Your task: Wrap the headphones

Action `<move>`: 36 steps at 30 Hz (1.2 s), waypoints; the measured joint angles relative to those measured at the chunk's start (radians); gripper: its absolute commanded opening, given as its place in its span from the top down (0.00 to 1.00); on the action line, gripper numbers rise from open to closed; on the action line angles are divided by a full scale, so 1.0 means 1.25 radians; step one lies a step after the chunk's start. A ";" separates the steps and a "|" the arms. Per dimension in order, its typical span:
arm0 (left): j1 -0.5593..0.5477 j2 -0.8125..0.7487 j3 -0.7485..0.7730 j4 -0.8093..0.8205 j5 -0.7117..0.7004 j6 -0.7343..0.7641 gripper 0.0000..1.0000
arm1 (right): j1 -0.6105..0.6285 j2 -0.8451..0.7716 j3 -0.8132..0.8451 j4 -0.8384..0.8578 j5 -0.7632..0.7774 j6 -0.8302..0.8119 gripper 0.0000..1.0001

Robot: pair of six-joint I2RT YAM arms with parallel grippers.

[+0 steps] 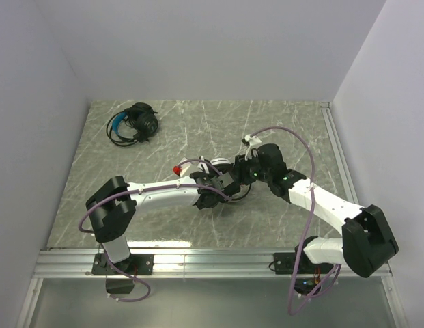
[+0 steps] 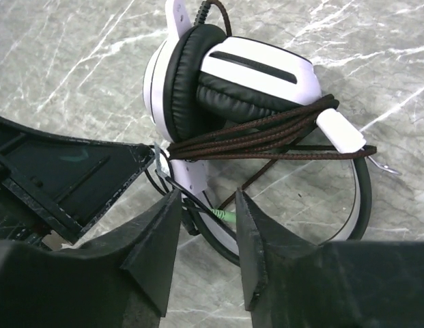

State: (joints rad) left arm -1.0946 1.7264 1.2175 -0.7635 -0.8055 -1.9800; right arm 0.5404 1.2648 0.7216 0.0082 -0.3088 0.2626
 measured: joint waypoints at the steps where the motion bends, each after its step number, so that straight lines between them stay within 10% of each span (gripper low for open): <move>1: 0.000 0.000 0.000 0.000 0.000 0.000 1.00 | 0.000 0.001 0.000 0.000 -0.001 0.000 0.58; 7: 0.000 0.000 0.001 0.001 0.000 0.000 1.00 | 0.000 0.031 0.000 0.005 -0.016 -0.005 0.70; 12: 0.000 0.000 0.001 0.006 0.000 0.000 1.00 | 0.000 0.052 0.000 0.005 -0.020 -0.010 0.99; 36: 0.001 0.137 0.143 0.063 -0.002 -0.001 1.00 | -0.031 0.145 -0.023 0.048 0.156 0.066 1.00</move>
State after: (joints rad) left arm -1.0935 1.8973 1.3968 -0.6853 -0.8085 -1.9808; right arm 0.5011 1.4456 0.6933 0.0685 -0.1139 0.3450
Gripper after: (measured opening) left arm 0.016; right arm 0.010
